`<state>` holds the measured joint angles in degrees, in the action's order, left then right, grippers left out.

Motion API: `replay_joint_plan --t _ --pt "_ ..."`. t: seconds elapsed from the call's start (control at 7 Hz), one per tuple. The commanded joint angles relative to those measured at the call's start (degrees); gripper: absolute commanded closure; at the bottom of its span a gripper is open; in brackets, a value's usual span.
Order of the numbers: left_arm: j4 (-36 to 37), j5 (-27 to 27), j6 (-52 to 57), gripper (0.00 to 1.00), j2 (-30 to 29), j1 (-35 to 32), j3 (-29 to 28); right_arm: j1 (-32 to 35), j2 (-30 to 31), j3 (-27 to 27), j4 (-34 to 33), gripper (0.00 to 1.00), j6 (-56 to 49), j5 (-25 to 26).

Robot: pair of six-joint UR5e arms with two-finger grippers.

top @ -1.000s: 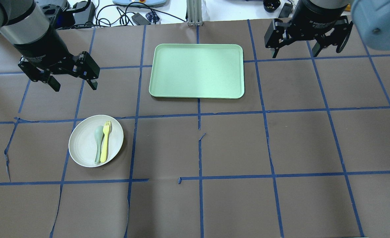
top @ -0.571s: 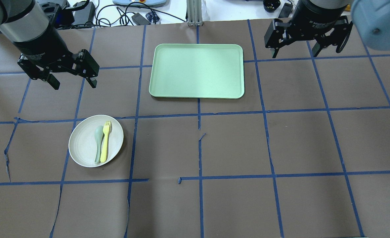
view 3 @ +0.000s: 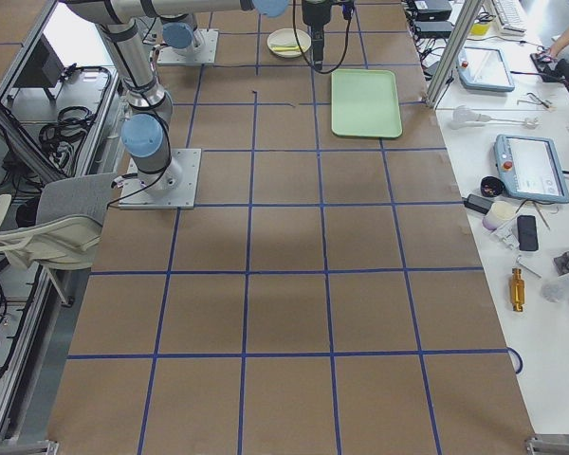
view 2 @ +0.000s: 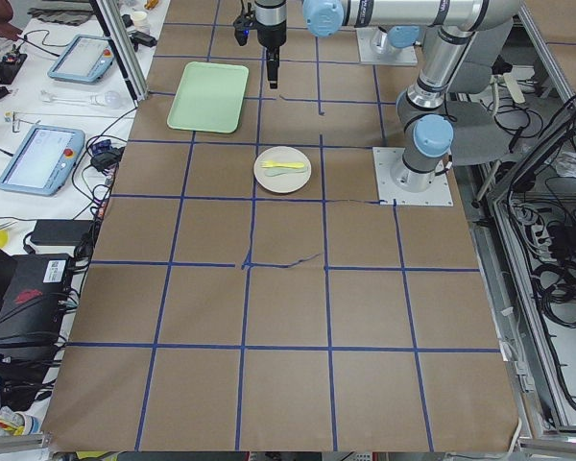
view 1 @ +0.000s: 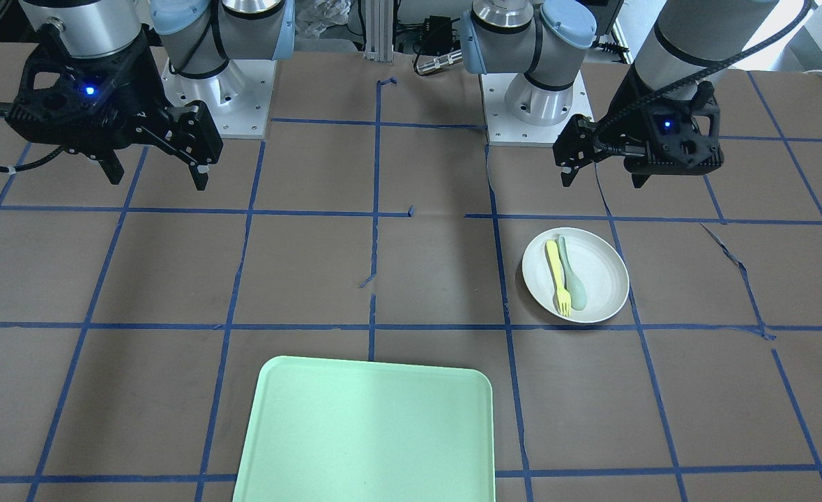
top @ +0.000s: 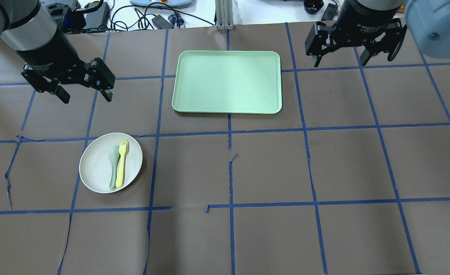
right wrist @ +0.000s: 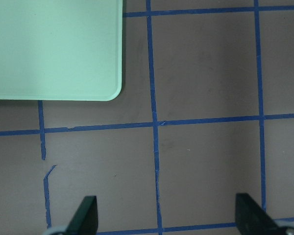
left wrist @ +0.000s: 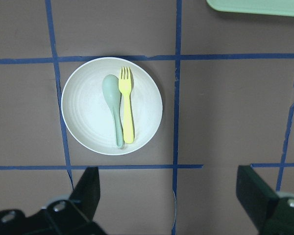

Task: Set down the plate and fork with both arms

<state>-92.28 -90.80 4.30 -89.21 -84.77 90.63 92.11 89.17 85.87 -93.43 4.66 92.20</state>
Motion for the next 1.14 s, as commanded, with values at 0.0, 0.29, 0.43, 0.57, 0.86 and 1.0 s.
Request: replay_joint_plan --t 0.0,0.29,0.43,0.57,0.86,1.0 --pt "0.7 -0.5 0.8 0.0 -0.8 1.5 0.5 0.0 0.0 0.0 0.0 0.0 0.0 0.0" --pt "6.7 -0.1 1.5 0.0 -3.1 8.1 5.5 0.0 0.0 0.0 0.1 0.0 0.0 0.0" --pt "10.8 -0.1 3.9 0.0 -3.7 10.7 9.0 0.0 0.0 0.0 0.1 0.0 0.0 0.0" --pt "16.8 0.4 11.0 0.0 -5.1 15.4 12.3 0.0 0.0 0.0 0.0 0.0 0.1 0.0" --pt "18.6 2.9 19.0 0.0 -8.6 22.5 16.6 0.0 0.0 0.1 0.0 0.0 0.1 0.0" --pt "19.0 3.4 21.3 0.0 -11.1 25.1 17.9 0.0 0.0 0.1 0.1 0.0 0.1 0.0"
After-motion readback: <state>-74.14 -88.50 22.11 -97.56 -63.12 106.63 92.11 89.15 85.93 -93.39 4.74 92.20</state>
